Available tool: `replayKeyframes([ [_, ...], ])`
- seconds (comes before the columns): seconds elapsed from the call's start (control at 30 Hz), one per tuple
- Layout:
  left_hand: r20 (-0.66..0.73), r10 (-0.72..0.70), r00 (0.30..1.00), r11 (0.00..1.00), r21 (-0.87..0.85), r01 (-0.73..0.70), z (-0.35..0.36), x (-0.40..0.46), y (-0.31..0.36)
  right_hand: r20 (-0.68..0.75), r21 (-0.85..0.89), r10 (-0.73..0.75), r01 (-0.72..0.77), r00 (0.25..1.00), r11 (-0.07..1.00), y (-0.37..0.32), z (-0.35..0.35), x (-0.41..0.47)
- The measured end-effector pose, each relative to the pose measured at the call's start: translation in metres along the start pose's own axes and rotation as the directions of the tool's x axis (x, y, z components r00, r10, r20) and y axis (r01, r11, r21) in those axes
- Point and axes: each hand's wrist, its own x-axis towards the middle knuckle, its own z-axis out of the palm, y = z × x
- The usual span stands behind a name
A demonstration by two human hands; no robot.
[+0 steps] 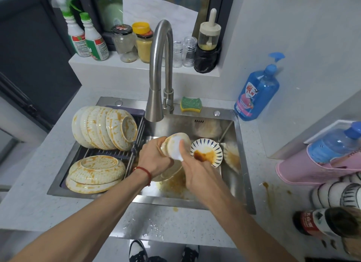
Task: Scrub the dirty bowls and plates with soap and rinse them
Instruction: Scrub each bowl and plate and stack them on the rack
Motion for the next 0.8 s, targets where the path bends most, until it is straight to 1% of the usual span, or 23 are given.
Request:
replayKeyframes([
  [0.03,0.003,0.000,1.000,1.000,-0.004,0.000,-0.002,0.000,-0.001,0.000,-0.030,0.004,-0.004,1.000,1.000,-0.003,0.003,-0.001],
  [0.07,0.011,-0.007,1.000,1.000,-0.002,0.007,-0.004,0.000,-0.001,-0.031,-0.056,0.040,-0.042,0.999,0.998,0.001,0.003,0.006],
  [0.13,0.025,-0.026,0.999,1.000,0.008,0.026,-0.008,-0.001,0.000,-0.079,-0.050,0.144,-0.148,0.987,0.988,0.011,-0.001,0.021],
  [0.17,0.027,-0.025,0.999,0.999,0.021,0.025,-0.010,0.000,0.000,-0.073,-0.033,0.153,-0.155,0.986,0.987,0.009,-0.001,0.021],
  [0.27,0.036,-0.014,0.999,0.999,0.047,0.013,-0.014,0.001,-0.003,0.009,-0.053,0.050,-0.049,0.999,0.997,-0.008,0.015,0.004],
  [0.3,0.046,-0.014,0.999,0.999,0.052,0.012,-0.015,0.001,-0.004,-0.002,-0.055,0.057,-0.057,0.998,0.997,-0.006,0.016,0.005],
  [0.37,0.061,-0.021,0.998,0.998,0.066,0.017,-0.016,0.000,-0.005,-0.044,-0.025,0.166,-0.167,0.985,0.986,0.008,0.010,0.021],
  [0.4,0.061,-0.022,0.998,0.998,0.065,0.018,-0.016,-0.001,-0.005,-0.045,-0.006,0.192,-0.193,0.980,0.981,0.011,0.009,0.025],
  [0.43,0.052,-0.024,0.998,0.998,0.067,0.021,-0.017,0.000,-0.008,-0.033,0.007,0.166,-0.166,0.986,0.986,0.006,0.010,0.025],
  [0.5,0.027,-0.017,0.999,0.998,0.063,0.015,-0.019,0.002,-0.012,0.013,-0.007,0.034,-0.034,0.999,0.999,-0.014,0.020,0.011],
  [0.53,0.023,-0.014,1.000,0.998,0.058,0.012,-0.020,0.003,-0.014,0.015,-0.016,0.008,-0.008,1.000,1.000,-0.020,0.023,0.008],
  [0.57,0.025,-0.009,1.000,0.998,0.059,0.008,-0.022,0.004,-0.015,-0.009,-0.012,0.010,-0.010,1.000,1.000,-0.018,0.022,0.014],
  [0.63,0.032,0.007,0.999,0.996,0.086,-0.009,-0.024,0.005,-0.019,-0.053,-0.024,0.123,-0.124,0.991,0.992,-0.006,0.013,0.032],
  [0.67,0.036,0.014,0.999,0.995,0.099,-0.018,-0.026,0.006,-0.019,-0.062,-0.047,0.146,-0.149,0.987,0.988,-0.005,0.010,0.035],
  [0.7,0.042,0.011,0.999,0.994,0.105,-0.016,-0.027,0.005,-0.021,-0.044,-0.062,0.123,-0.126,0.991,0.990,-0.009,0.011,0.032],
  [0.77,0.031,0.002,1.000,0.996,0.085,-0.005,-0.030,0.006,-0.024,0.008,-0.060,0.015,-0.015,1.000,0.998,-0.029,0.020,0.016],
  [0.8,0.036,-0.004,0.999,0.998,0.070,0.002,-0.031,0.007,-0.026,0.024,-0.072,-0.005,0.006,1.000,0.997,-0.034,0.024,0.012],
])
